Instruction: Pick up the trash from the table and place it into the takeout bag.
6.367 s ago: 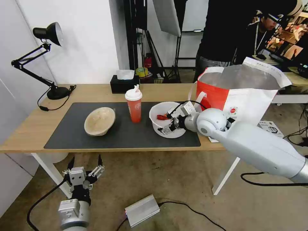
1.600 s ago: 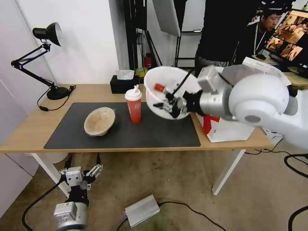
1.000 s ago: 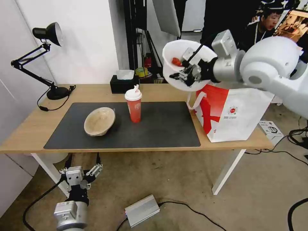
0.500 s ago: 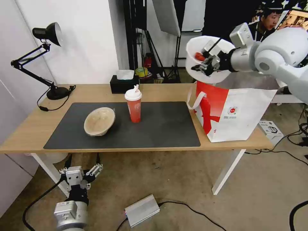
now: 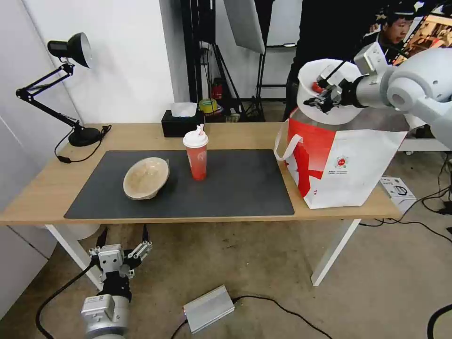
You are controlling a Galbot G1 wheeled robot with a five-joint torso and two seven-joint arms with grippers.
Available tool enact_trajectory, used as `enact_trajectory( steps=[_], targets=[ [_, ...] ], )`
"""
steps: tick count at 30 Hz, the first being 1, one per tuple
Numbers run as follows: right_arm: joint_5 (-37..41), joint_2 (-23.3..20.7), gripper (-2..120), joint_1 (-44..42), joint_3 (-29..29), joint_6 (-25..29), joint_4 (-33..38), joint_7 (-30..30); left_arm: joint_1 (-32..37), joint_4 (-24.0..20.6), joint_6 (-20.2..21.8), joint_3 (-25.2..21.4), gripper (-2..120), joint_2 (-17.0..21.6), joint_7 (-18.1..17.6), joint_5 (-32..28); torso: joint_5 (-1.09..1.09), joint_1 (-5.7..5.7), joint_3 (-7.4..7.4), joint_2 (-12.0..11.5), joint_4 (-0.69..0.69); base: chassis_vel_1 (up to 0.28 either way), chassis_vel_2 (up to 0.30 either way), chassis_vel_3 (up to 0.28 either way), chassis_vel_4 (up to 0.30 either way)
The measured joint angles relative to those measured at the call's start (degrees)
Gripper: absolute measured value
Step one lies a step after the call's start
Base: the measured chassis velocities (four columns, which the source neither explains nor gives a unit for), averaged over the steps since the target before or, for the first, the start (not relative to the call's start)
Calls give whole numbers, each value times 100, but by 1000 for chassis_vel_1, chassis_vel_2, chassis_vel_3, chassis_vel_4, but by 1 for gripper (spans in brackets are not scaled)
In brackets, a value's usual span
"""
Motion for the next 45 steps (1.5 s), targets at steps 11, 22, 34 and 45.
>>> enact_trajectory(
  steps=[11,22,34,45],
  targets=[
    [-197,-188,0,-270,172,5,31,-105,-7,-8,0,0,100,-7,1,5,0,0,0,0,1,0,0,0,0],
    [-276,-498,0,-517,368,8,288,-229,-16,-10,3,47,100,-29,2,31,-1,0,0,0,0,0,0,0,0],
    [-279,-685,0,-651,489,8,506,-300,-34,18,7,75,100,-34,3,41,-1,0,0,0,0,0,0,0,0],
    [-271,-679,0,-618,512,6,559,-322,-67,81,17,121,100,-50,14,62,-1,0,0,0,0,0,0,0,0]
  ],
)
